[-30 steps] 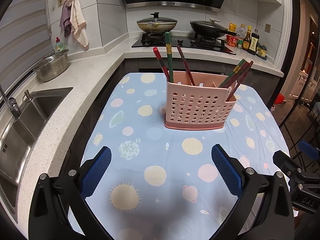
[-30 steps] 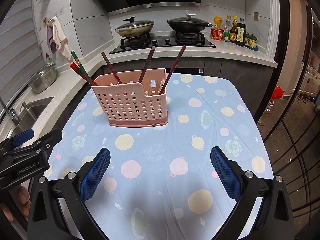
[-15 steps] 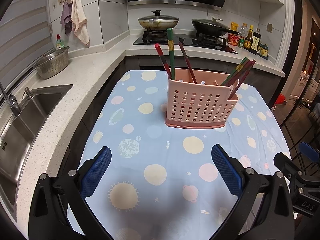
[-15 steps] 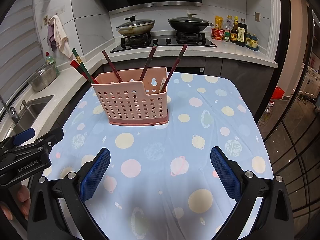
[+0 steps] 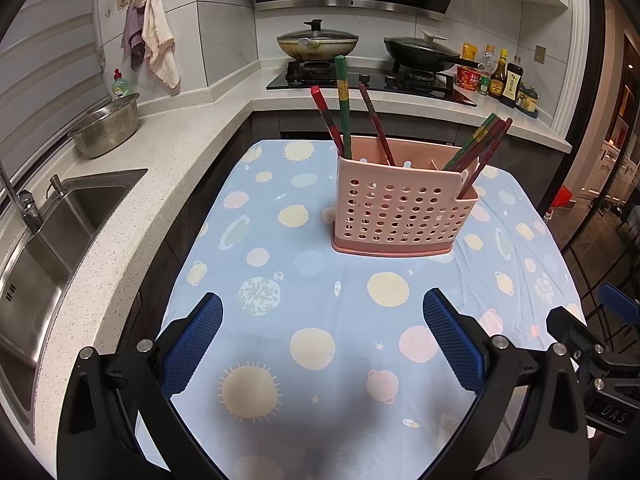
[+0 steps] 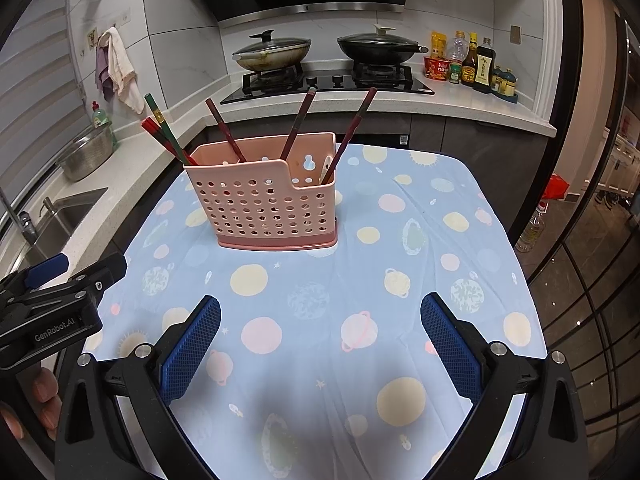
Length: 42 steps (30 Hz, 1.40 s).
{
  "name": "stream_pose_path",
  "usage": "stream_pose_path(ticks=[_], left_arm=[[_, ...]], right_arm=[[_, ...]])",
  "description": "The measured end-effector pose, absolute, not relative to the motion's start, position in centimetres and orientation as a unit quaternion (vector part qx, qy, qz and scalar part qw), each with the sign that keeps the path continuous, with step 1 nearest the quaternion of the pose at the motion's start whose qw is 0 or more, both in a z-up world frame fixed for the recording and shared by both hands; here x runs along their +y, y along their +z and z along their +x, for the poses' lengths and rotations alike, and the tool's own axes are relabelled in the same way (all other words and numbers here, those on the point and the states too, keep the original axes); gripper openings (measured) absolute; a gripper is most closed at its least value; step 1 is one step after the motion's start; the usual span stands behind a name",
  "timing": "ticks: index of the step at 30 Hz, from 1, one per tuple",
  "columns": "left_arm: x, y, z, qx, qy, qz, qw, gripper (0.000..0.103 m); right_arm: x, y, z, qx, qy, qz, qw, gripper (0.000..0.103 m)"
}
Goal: Organize utensils
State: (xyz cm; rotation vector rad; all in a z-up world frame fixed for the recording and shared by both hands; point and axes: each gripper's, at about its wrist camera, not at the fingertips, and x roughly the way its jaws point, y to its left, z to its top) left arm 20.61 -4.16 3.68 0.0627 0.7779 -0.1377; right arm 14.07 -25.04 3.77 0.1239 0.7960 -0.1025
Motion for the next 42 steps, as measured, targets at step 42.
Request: stream_pose_path(ticks=[42], left_arm=[[-4.08,3.39,21.04,0.382,-0.062,0.035,0.921,0.096]], right_arm=[[-25.79,3.14,14.35,0.393,-0.062,0.054,0.916,0.096]])
